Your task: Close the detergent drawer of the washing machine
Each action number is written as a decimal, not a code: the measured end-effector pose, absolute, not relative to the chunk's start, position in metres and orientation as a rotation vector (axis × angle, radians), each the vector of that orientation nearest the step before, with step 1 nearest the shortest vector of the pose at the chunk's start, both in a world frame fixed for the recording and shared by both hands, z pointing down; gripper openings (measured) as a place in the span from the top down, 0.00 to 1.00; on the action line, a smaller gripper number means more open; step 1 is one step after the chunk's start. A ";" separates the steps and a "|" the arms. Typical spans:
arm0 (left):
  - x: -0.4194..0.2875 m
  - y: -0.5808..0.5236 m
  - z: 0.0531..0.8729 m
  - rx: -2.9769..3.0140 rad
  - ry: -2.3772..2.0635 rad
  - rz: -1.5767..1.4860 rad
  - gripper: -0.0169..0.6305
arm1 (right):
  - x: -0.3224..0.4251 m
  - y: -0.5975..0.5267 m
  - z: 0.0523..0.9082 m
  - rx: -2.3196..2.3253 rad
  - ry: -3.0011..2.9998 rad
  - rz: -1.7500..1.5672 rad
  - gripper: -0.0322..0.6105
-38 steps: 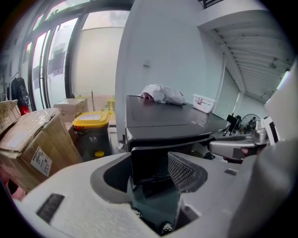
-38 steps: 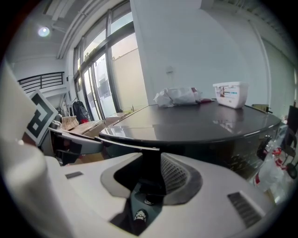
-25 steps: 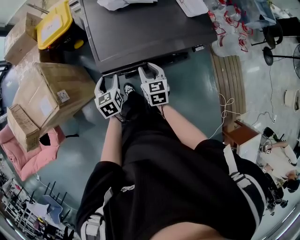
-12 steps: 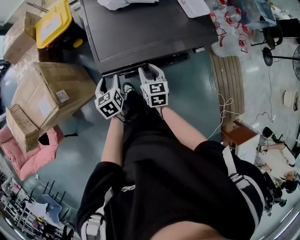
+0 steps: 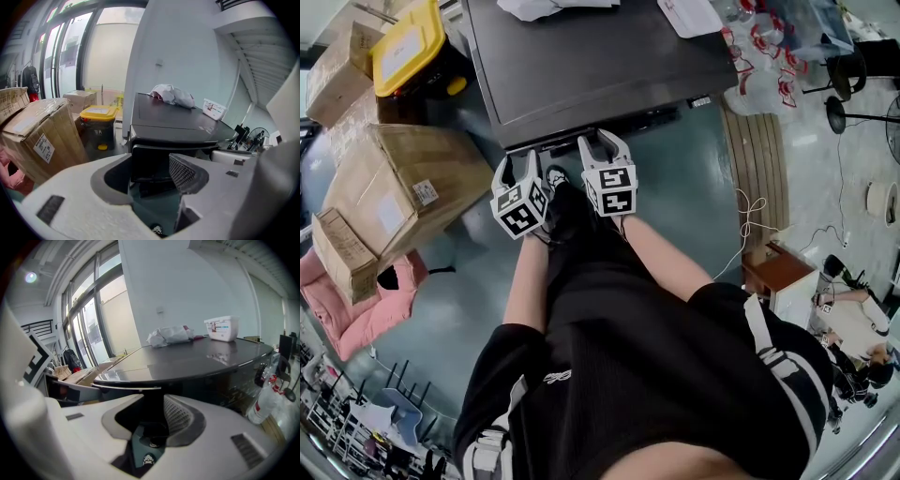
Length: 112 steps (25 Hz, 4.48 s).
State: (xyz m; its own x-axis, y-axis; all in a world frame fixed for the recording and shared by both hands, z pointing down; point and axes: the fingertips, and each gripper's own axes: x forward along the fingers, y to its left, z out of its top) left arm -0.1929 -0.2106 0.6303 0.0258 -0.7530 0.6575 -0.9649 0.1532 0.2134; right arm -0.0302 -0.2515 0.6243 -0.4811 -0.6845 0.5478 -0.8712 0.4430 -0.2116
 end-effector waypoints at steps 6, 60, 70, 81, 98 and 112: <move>-0.194 -0.210 0.630 1.640 -1.772 0.412 0.59 | -0.031 -0.251 0.624 1.317 -2.316 0.669 0.76; -0.137 0.003 0.649 1.886 -1.478 0.441 0.96 | -0.010 -0.039 0.638 0.914 -2.209 0.300 0.94; -0.135 0.013 0.546 2.184 -1.493 0.181 0.96 | 0.009 -0.008 0.544 1.101 -2.360 0.250 0.94; -0.179 -0.021 0.425 2.314 -1.821 0.075 0.96 | 0.058 -0.076 0.402 1.314 -2.579 -0.132 0.94; -0.151 -0.053 0.261 2.469 -1.963 -0.174 0.96 | 0.002 -0.101 0.255 1.340 -2.841 -0.218 0.94; -0.162 -0.053 0.270 2.440 -2.064 -0.065 0.96 | -0.038 -0.090 0.256 1.239 -2.897 -0.287 0.94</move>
